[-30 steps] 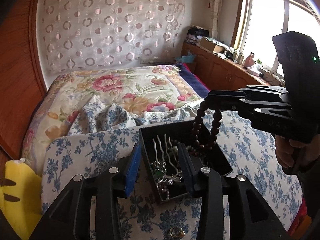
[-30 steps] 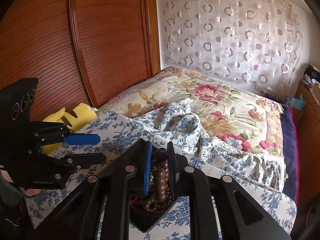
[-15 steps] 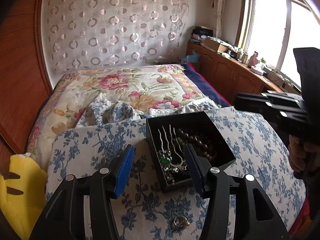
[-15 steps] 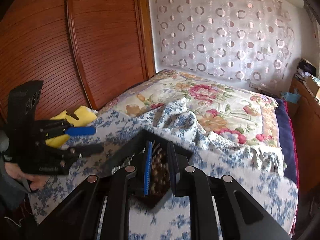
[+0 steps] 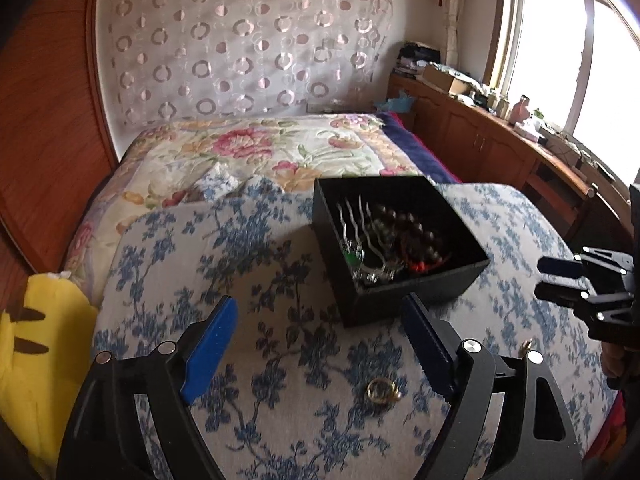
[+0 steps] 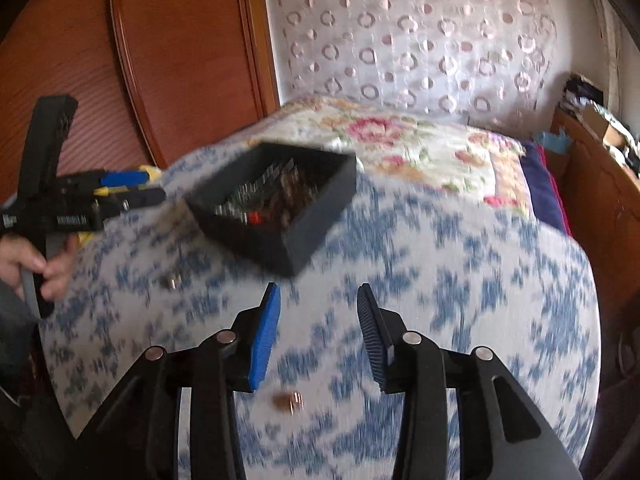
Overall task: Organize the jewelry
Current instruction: 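Grasp the gold flower piece with the right tool while the left tool grasps the gold ring, then carry the gold ring and gold flower piece into the box, open both tools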
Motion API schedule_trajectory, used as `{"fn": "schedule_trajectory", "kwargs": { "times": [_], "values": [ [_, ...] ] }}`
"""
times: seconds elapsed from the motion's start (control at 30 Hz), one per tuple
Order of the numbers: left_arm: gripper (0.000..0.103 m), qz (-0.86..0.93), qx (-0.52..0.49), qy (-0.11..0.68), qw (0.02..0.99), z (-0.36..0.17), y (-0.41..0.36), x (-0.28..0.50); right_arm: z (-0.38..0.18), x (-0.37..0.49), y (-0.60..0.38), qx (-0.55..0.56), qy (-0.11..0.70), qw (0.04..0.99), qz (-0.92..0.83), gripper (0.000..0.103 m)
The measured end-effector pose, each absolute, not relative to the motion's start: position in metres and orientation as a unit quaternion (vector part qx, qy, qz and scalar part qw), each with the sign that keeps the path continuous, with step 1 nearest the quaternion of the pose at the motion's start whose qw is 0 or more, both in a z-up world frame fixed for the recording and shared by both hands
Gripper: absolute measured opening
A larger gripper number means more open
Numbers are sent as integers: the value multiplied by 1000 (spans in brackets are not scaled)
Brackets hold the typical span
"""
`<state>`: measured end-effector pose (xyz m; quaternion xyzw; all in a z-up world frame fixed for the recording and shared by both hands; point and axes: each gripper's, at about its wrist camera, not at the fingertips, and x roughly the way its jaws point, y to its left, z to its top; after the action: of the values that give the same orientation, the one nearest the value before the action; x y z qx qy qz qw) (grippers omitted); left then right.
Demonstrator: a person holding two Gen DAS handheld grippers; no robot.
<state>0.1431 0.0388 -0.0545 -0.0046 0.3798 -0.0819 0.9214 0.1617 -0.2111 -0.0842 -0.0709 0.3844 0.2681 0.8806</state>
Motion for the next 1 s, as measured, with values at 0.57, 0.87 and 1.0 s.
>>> {"fn": "schedule_trajectory", "kwargs": {
  "times": [0.57,0.87,1.0],
  "values": [
    [80,-114,26,429,896,-93,15,116,-126,126,-199,-114,431,853,272,31],
    [63,-131,38,434,891,-96,1,114,-128,126,-194,-132,428,852,272,16],
    [52,-135,42,438,888,-101,-5,115,-125,127,-197,-119,422,857,271,16]
  ]
}}
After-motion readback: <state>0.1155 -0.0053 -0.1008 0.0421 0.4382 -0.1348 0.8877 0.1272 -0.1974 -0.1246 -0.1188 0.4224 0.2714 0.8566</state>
